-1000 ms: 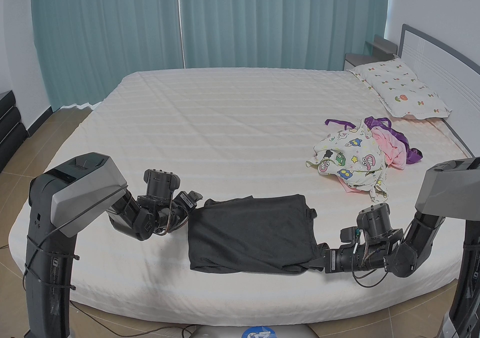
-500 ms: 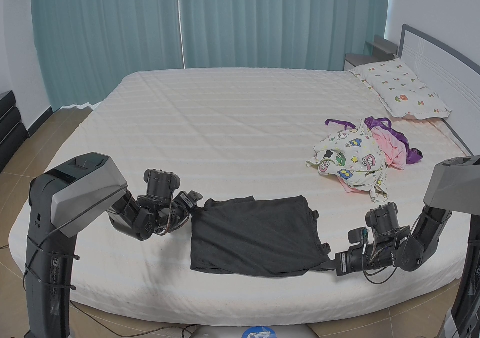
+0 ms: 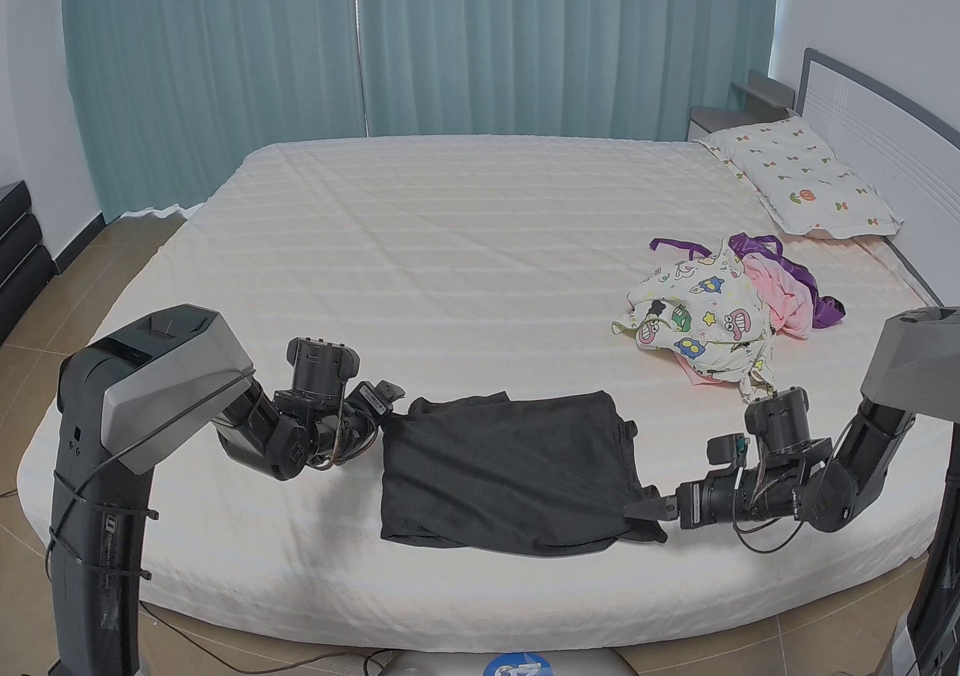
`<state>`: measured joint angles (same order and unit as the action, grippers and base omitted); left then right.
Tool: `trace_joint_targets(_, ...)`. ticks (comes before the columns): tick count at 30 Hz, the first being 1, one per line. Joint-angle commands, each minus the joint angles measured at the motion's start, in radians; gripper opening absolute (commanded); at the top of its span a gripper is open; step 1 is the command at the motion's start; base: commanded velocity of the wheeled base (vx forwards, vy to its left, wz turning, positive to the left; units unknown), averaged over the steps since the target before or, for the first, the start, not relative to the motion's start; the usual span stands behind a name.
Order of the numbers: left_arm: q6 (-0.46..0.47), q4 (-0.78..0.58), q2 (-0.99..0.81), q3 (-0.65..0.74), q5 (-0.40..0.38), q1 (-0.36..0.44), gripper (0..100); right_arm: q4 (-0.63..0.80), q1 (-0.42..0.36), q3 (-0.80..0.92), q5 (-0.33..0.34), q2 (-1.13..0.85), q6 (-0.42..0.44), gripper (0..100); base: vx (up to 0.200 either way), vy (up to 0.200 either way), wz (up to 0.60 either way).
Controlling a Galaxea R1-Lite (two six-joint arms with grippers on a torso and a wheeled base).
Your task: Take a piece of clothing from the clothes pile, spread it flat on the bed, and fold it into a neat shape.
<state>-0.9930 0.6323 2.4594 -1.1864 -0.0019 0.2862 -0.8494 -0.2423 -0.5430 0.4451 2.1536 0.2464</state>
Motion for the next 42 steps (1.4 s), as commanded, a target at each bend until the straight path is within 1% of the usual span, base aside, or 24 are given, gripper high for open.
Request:
trace_joint_targets(1,-0.026,0.003,-0.007,0.004,-0.001,-0.005,100,-0.017,-0.003,-0.167,0.006,0.081,0.159,100,0.000,0.000,0.00)
trace_joint_targets(2,-0.026,0.004,-0.007,0.005,0.003,-0.004,100,-0.020,-0.012,-0.215,-0.017,0.112,0.211,100,0.000,0.000,0.00)
trace_joint_targets(3,-0.026,0.004,-0.007,0.005,0.003,-0.004,100,-0.020,-0.012,-0.215,-0.017,0.112,0.211,100,0.000,0.000,0.00)
trace_joint_targets(4,-0.033,0.013,-0.011,0.007,0.005,-0.005,100,-0.025,-0.029,-0.325,-0.092,0.189,0.321,100,0.000,0.000,0.00)
trace_joint_targets(6,-0.067,0.041,-0.014,0.007,0.007,-0.018,100,-0.030,-0.052,-0.445,-0.192,0.279,0.407,100,0.000,0.000,0.00)
trace_joint_targets(7,-0.067,0.041,-0.014,0.007,0.007,-0.018,100,-0.030,-0.052,-0.445,-0.192,0.279,0.407,100,0.000,0.000,0.00)
trace_joint_targets(8,-0.107,0.067,-0.019,0.010,0.005,-0.022,100,-0.030,-0.057,-0.508,-0.244,0.328,0.416,100,0.000,0.000,0.00)
trace_joint_targets(9,-0.133,0.086,-0.028,0.021,-0.003,-0.025,100,-0.030,-0.057,-0.552,-0.275,0.361,0.415,100,0.000,0.000,0.00)
trace_joint_targets(12,-0.130,0.096,-0.036,0.044,-0.009,-0.025,100,-0.033,-0.066,-0.615,-0.298,0.425,0.426,100,0.200,0.000,0.00)
trace_joint_targets(15,-0.108,0.096,-0.034,0.054,-0.007,-0.021,100,-0.056,-0.069,-0.629,-0.318,0.445,0.429,100,0.200,0.000,0.00)
trace_joint_targets(22,-0.098,0.096,-0.033,0.056,-0.007,-0.021,100,-0.132,-0.068,-0.666,-0.327,0.488,0.430,100,0.000,0.000,0.00)
trace_joint_targets(26,-0.098,0.096,-0.033,0.054,-0.007,-0.021,100,-0.134,-0.068,-0.673,-0.329,0.489,0.456,100,0.000,0.000,0.00)
trace_joint_targets(30,-0.099,0.096,-0.033,0.054,-0.007,-0.021,100,-0.134,-0.068,-0.673,-0.329,0.486,0.458,100,0.000,0.000,0.00)
trace_joint_targets(31,-0.099,0.096,-0.033,0.053,-0.009,-0.022,100,-0.135,-0.068,-0.672,-0.330,0.483,0.459,0,0.000,0.000,0.00)
trace_joint_targets(40,-0.099,0.096,-0.033,0.051,-0.007,-0.022,100,-0.191,-0.052,-0.660,-0.332,0.454,0.484,0,0.000,0.000,0.00)
trace_joint_targets(42,-0.099,0.096,-0.033,0.050,-0.009,-0.022,100,-0.195,-0.048,-0.669,-0.344,0.454,0.485,0,0.000,0.000,0.00)
